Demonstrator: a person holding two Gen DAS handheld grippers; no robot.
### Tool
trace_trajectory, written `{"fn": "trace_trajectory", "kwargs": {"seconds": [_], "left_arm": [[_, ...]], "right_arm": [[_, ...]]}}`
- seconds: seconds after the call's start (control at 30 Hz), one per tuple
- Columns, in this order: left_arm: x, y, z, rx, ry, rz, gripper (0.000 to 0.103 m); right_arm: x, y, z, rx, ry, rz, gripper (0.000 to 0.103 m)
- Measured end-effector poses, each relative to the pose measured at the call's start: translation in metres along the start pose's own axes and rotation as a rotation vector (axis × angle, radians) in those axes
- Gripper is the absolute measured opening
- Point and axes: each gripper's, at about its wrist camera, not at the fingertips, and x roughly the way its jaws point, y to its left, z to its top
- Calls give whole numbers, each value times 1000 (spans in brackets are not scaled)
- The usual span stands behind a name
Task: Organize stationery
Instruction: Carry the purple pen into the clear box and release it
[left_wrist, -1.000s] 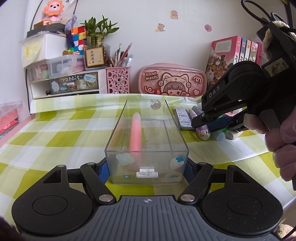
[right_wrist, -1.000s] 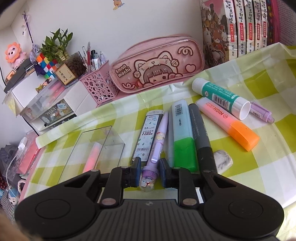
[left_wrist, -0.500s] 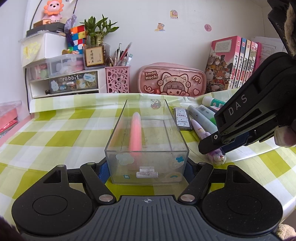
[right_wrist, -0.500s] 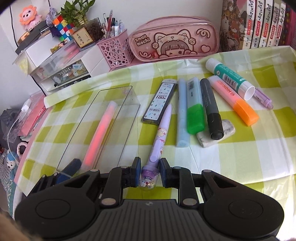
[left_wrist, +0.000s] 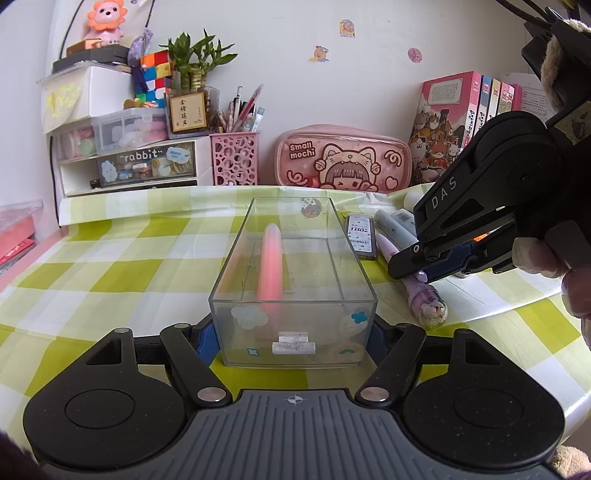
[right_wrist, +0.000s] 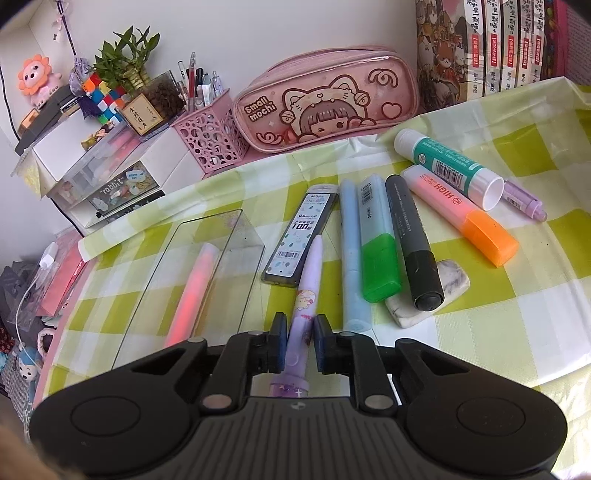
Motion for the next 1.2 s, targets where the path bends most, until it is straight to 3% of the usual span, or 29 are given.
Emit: {"fn": "trace_trajectory", "kwargs": {"seconds": [0.27, 0.57, 0.8, 0.9, 1.2], "left_arm": [[0, 0, 0, 0, 0, 0, 73], [0, 0, 0, -1, 0, 1, 73], [0, 0, 0, -1, 0, 1, 73], [0, -1, 0, -1, 0, 1, 73], [0, -1, 0, -2, 0, 2, 73]], "right_arm": [[-11, 0, -1, 29, -25, 42, 48], [-31, 7, 6, 112, -62, 177, 48], [-28, 23, 8, 144, -41, 258, 48], [-20, 30, 12, 161, -27, 270, 48], [0, 38, 13, 186, 3, 199, 48]]}}
